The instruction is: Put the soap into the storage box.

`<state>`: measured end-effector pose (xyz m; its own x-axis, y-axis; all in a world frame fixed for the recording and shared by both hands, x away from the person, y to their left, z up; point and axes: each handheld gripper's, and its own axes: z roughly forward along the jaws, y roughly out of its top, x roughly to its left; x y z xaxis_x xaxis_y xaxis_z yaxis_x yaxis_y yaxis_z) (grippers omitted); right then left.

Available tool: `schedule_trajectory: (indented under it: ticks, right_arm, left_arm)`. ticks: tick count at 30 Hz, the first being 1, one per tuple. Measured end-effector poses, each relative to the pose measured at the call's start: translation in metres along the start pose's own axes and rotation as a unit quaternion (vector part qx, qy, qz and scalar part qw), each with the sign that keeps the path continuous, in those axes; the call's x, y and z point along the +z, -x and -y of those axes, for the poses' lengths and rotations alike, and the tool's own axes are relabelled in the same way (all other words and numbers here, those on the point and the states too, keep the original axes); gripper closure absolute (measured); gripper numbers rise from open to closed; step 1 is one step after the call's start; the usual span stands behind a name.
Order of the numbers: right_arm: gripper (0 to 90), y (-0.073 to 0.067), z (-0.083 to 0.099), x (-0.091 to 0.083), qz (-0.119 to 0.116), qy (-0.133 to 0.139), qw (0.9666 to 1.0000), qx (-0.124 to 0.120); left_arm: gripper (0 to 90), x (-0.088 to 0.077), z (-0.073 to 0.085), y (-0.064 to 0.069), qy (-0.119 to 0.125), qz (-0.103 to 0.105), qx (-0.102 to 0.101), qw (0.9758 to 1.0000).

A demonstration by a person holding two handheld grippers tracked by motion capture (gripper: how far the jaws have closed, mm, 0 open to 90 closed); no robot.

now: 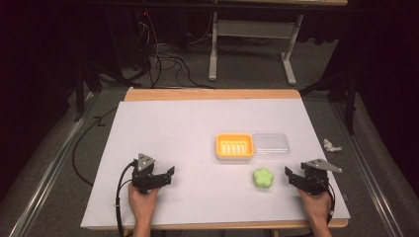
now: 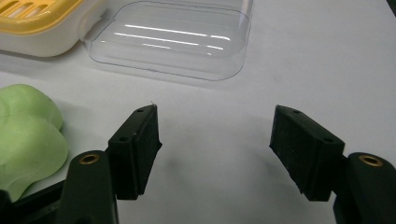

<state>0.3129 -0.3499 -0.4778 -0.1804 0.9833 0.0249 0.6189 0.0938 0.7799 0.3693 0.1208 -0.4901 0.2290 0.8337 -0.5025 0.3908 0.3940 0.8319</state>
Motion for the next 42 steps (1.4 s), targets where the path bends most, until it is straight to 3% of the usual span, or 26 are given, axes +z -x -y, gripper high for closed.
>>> schedule_trajectory:
  ticks: [12, 23, 26, 33, 37, 42]
  right_arm:
    - [32.5, -0.001, -0.001, 0.000, -0.005, -0.003, 0.9999, -0.011]
    - [30.6, -0.013, 0.002, -0.011, -0.047, -0.010, 0.9984, -0.031]
    - [28.4, -0.026, -0.001, -0.016, -0.076, -0.004, 0.9957, -0.051]
    - [23.3, -0.051, -0.009, -0.019, -0.118, -0.003, 0.9900, -0.076]
    - [22.3, -0.063, -0.012, -0.012, -0.128, -0.016, 0.9868, -0.098]
    - [20.6, -0.070, -0.014, -0.007, -0.138, -0.022, 0.9853, -0.098]
  left_arm:
    - [15.3, 0.000, -0.001, 0.000, 0.001, 0.000, -0.005, 1.0000]
    - [15.4, 0.001, 0.000, 0.000, 0.002, -0.001, -0.009, 1.0000]
    - [15.4, 0.001, 0.000, 0.000, 0.001, -0.001, -0.009, 1.0000]
    - [15.4, 0.001, 0.000, 0.000, 0.002, -0.003, -0.009, 1.0000]
    - [15.4, 0.001, -0.001, 0.000, 0.002, -0.002, -0.008, 1.0000]
    - [15.4, 0.001, -0.001, 0.000, 0.002, -0.002, -0.009, 1.0000]
